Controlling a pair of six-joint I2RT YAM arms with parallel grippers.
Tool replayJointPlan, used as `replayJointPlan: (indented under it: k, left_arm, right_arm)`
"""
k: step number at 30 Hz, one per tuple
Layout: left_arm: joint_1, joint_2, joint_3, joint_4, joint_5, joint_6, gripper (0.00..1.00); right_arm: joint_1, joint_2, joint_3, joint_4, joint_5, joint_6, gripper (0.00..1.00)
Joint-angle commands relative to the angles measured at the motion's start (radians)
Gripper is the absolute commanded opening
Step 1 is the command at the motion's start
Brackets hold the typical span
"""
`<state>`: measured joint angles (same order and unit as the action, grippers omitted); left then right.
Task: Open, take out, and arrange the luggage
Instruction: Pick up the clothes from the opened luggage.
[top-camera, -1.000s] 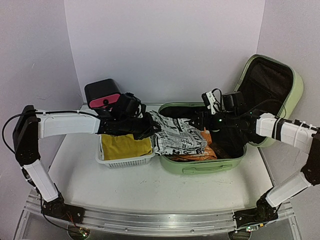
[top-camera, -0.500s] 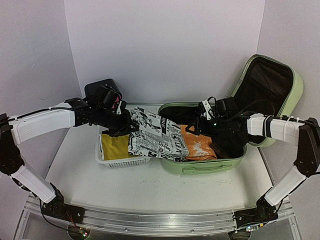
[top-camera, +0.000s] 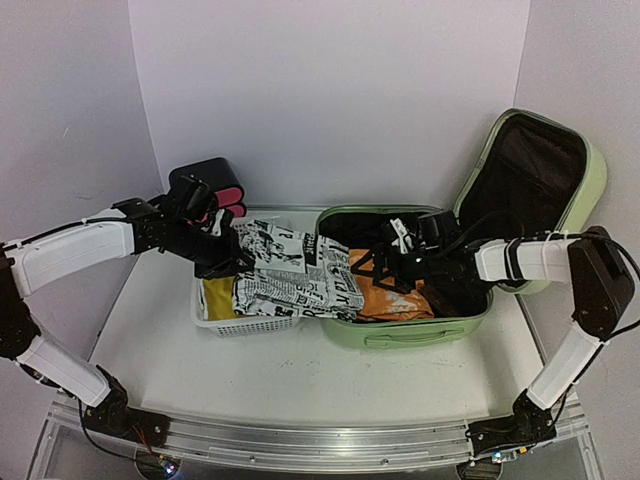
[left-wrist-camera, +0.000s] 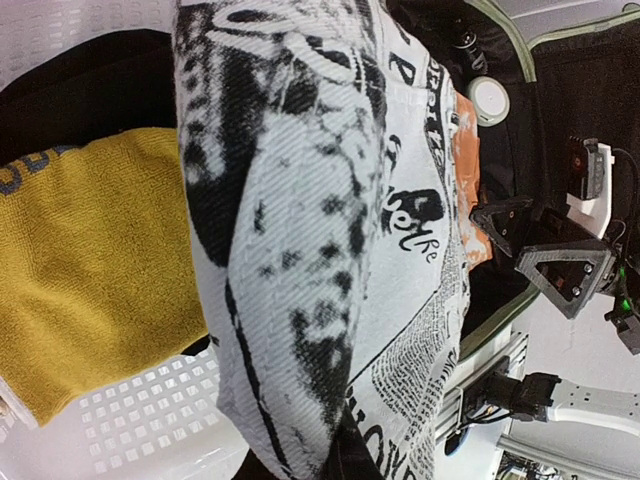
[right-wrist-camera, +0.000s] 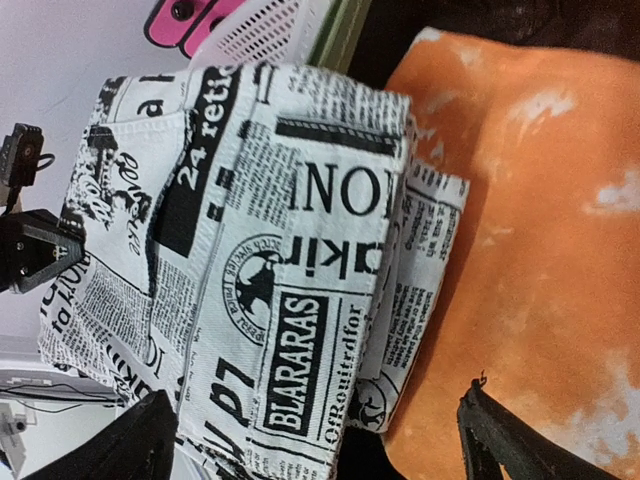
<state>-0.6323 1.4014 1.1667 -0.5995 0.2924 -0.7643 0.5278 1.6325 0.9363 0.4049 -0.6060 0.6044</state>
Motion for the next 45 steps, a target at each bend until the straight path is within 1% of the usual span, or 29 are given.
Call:
replayJointPlan:
  k: [1, 6, 10, 16, 22, 26, 29, 33, 35, 37, 41, 43, 45]
  left_arm:
    - [0.034, -0.032, -0.019, -0.02, -0.022, 0.053, 0.0]
    - [0.072, -0.043, -0.06, -0.024, -0.009, 0.076, 0.0]
    - [0.074, -0.016, -0.069, -0.023, -0.009, 0.094, 0.0]
    - [0.077, 0.029, -0.072, -0.022, -0.028, 0.119, 0.0]
    - [0.093, 0.041, -0.078, -0.019, -0.015, 0.131, 0.0]
    - [0.092, 0.05, -0.077, -0.014, -0.005, 0.132, 0.0]
    - [0.092, 0.046, -0.08, -0.011, -0.002, 0.132, 0.0]
    - [0.092, 0.033, -0.081, -0.009, 0.0, 0.136, 0.0]
    - [0.092, 0.025, -0.078, -0.01, 0.001, 0.14, 0.0]
    - [0.092, 0.016, -0.075, -0.011, -0.002, 0.144, 0.0]
    - [0.092, -0.003, -0.07, -0.011, -0.002, 0.151, 0.0]
    - [0.092, -0.013, -0.064, -0.011, 0.0, 0.157, 0.0]
    - [0.092, -0.024, -0.057, -0.012, 0.008, 0.163, 0.0]
  right_arm:
    - [0.035, 0.04, -0.008, 0.088, -0.076, 0.082, 0.98]
    - [0.036, 0.069, -0.02, 0.092, -0.079, 0.108, 0.98]
    - [0.049, 0.099, -0.032, 0.147, -0.119, 0.138, 0.98]
    - [0.054, 0.143, -0.059, 0.257, -0.176, 0.207, 0.98]
    - [0.06, 0.156, -0.075, 0.356, -0.235, 0.265, 0.98]
    - [0.065, 0.183, -0.104, 0.552, -0.322, 0.405, 0.97]
    - [0.072, 0.187, -0.094, 0.573, -0.322, 0.427, 0.94]
    - [0.084, 0.17, -0.073, 0.585, -0.327, 0.452, 0.83]
    - [0.086, 0.153, -0.062, 0.585, -0.323, 0.461, 0.73]
    - [0.087, 0.134, -0.056, 0.578, -0.312, 0.465, 0.61]
    - [0.086, 0.106, -0.037, 0.494, -0.268, 0.42, 0.37]
    - [0.088, 0.098, -0.012, 0.401, -0.228, 0.366, 0.21]
    - [0.099, 0.088, 0.03, 0.311, -0.188, 0.306, 0.11]
